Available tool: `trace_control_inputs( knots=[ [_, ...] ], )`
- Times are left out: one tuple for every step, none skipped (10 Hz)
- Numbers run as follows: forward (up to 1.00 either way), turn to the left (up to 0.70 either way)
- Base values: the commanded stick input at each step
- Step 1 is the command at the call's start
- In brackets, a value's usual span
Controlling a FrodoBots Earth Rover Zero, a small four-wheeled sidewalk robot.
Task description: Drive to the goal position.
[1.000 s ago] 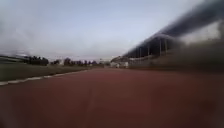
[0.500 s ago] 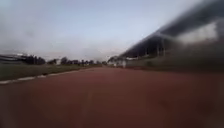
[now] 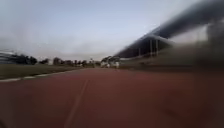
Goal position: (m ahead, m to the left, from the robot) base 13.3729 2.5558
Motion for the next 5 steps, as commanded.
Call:
trace_control_inputs(
  knots=[
    [0.7, -0.34],
    [0.7, -0.34],
    [0.7, -0.34],
    [0.7, -0.34],
    [0.7, -0.21]
  ],
)
